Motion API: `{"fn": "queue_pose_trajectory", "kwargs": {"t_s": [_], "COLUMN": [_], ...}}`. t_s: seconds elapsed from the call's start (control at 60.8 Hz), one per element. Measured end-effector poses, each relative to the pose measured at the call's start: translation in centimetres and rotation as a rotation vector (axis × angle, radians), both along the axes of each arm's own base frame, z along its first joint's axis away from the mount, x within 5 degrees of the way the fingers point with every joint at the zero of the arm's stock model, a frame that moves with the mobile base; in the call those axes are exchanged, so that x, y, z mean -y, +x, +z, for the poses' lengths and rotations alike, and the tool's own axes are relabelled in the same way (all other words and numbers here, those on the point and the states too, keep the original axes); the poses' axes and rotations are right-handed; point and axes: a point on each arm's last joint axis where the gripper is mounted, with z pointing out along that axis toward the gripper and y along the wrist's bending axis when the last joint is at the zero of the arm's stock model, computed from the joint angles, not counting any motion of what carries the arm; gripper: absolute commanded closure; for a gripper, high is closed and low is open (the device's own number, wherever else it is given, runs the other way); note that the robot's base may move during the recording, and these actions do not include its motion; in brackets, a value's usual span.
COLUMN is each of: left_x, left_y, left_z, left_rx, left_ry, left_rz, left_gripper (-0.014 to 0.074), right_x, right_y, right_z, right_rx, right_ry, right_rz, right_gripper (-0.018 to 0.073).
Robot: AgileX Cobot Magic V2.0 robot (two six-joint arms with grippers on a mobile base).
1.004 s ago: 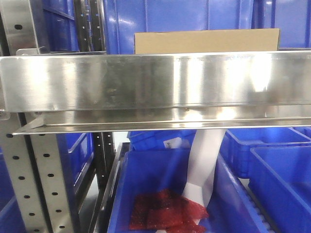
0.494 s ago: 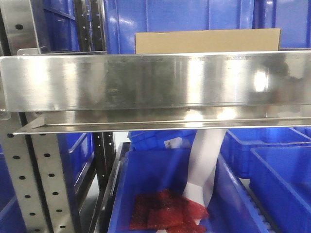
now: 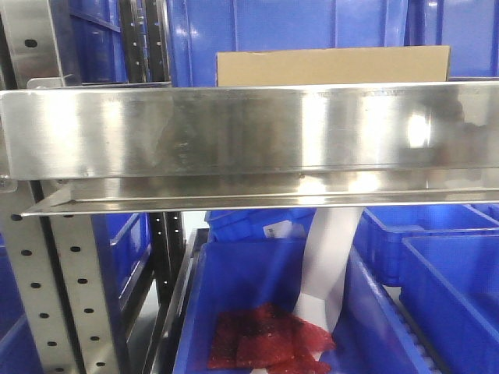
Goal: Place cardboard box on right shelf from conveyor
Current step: 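Open the right gripper and withdraw it from the box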
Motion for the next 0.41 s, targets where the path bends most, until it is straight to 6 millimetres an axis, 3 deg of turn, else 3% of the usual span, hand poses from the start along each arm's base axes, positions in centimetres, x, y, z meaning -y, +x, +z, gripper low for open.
{"fn": "queue_pose_trajectory", "kwargs": {"t_s": [0.411], "left_x": [0.0], "left_y": [0.0], "left_z": [0.0], "left_rx": [0.0], "left_ry": [0.0], "left_rz": [0.0], "left_gripper": [0.0713], "right_x": [0.0], "right_y": [0.0], "right_z": [0.0], "right_rx": [0.0], "right_ry": [0.0], "right_rz": [0.0], "right_gripper": [0.049]}}
